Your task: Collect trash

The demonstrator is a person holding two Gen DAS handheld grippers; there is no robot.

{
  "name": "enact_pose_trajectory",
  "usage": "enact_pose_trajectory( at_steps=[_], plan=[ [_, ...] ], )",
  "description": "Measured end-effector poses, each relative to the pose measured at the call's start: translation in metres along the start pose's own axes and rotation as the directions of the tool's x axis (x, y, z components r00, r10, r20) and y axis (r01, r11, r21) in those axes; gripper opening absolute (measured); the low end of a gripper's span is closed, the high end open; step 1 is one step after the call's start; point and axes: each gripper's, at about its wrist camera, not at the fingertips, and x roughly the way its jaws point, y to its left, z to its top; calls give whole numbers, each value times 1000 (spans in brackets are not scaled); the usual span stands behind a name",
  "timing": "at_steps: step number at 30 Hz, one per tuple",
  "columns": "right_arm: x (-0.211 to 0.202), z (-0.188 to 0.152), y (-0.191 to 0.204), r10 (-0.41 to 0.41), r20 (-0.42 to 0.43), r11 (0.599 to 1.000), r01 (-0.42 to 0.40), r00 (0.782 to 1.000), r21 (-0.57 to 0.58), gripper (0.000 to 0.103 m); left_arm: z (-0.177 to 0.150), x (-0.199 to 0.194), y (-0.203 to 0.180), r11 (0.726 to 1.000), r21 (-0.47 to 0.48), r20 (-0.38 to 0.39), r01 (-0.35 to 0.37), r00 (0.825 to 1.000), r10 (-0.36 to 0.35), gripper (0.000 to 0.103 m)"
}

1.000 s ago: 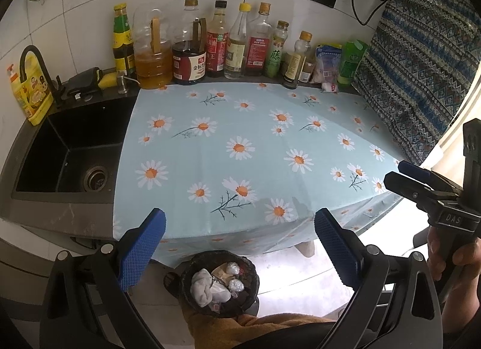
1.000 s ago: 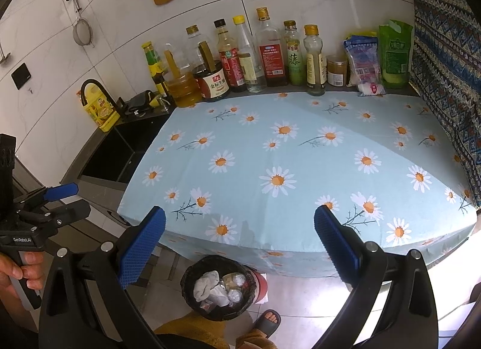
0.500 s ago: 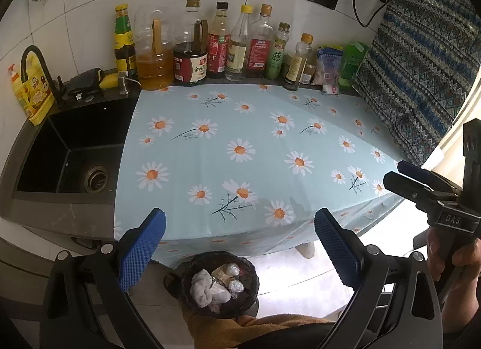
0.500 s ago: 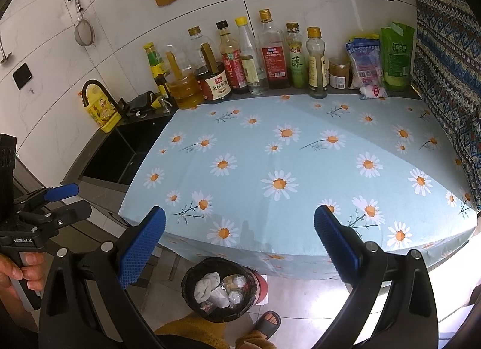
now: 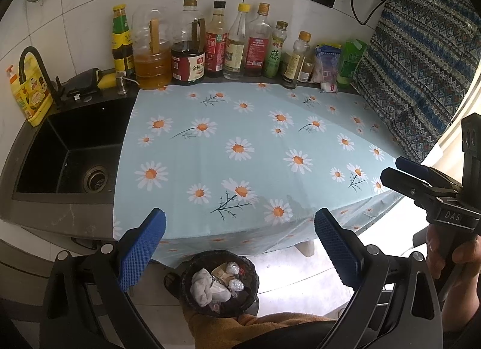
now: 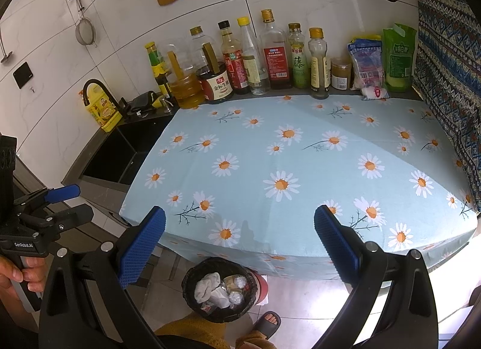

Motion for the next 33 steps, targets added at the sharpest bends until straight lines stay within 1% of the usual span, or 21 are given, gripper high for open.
enact_pose_trajectory(
  at_steps=[33],
  plan=[
    [0, -1, 4, 8, -4, 1000, -8, 1000, -6, 98, -4, 1, -3, 1000, 17, -6, 10, 1000, -10, 96]
  ],
)
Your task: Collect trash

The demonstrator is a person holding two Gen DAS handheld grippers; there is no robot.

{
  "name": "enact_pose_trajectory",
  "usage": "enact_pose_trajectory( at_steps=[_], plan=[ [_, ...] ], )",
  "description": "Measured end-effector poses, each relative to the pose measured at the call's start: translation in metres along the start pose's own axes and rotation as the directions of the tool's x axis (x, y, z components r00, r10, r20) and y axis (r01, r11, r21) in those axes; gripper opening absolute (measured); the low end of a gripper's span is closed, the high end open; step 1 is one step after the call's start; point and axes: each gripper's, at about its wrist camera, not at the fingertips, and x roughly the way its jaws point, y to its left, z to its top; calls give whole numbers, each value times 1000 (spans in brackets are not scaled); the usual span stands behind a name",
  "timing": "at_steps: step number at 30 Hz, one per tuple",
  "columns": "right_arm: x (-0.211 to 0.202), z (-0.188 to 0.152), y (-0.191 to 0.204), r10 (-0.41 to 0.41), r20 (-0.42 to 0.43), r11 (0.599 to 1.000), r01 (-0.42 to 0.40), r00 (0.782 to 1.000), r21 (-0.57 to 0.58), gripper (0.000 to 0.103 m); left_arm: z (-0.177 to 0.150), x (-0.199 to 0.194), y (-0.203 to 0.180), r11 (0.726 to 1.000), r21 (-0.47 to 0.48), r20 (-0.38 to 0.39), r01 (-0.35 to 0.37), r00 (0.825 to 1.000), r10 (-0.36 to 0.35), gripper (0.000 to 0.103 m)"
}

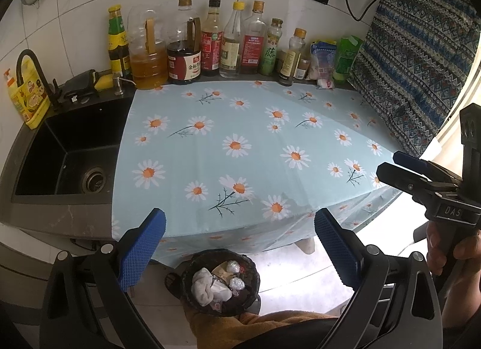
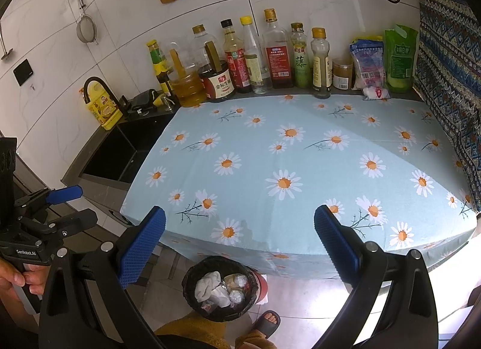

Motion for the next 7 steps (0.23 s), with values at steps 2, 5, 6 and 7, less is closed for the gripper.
enact_pose_trajectory(
  at_steps=[2, 5, 6, 7],
  plan=[
    [0, 0, -1, 0, -3, 1000, 0, 1000, -3, 98, 0, 0, 1, 1000, -6, -5, 2, 1000, -2, 96],
    [1, -1, -1, 2, -4, 1000, -2, 1000, -4, 98, 0, -1, 1, 1000, 4, 5, -3, 1000, 3, 96],
    [0, 0, -1, 1, -4, 1000, -1, 1000, -4, 98, 0, -1, 1, 1000, 5, 4, -5, 1000, 5, 96],
    [0, 0, -1, -1, -4, 1000, 1, 1000, -4, 98, 0, 0, 1, 1000, 2, 3, 0, 1000, 0, 96]
  ],
)
